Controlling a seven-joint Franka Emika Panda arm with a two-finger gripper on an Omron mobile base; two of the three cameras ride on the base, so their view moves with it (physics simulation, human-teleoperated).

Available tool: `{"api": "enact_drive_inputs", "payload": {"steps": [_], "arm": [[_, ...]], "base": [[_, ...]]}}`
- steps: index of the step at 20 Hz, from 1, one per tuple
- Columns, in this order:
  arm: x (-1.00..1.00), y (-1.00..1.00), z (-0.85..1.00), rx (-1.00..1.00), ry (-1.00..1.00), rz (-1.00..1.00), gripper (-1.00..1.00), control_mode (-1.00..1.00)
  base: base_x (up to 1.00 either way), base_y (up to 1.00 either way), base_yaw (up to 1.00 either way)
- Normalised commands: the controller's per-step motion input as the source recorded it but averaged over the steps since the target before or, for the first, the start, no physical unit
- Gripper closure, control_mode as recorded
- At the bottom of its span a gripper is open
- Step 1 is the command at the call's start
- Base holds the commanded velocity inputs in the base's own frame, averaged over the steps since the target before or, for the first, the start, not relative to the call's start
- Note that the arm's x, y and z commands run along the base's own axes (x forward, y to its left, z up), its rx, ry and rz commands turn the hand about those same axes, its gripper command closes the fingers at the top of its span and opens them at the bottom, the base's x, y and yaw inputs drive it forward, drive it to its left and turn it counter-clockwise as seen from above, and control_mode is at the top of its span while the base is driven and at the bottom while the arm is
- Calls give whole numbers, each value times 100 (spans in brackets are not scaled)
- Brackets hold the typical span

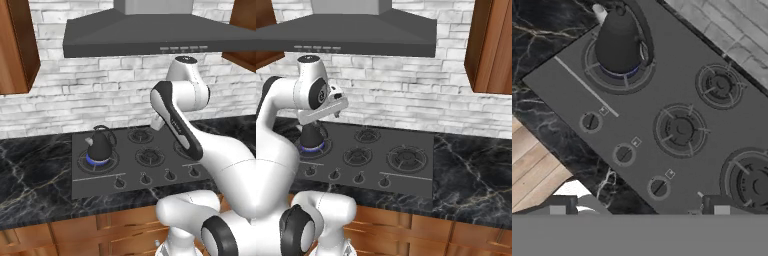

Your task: The kettle is done boiling. Turn off the stove, then wait for 300 timesteps before moving the kettle to the dining table.

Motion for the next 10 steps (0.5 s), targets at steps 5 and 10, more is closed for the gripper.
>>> {"api": "enact_drive_inputs", "payload": {"steps": [5,10], "arm": [[0,32,0,-7,0,37,-100,-100],[0,23,-6,-8,0,41,-100,-100]], "base": [[0,0,0],[0,0,0]]}}
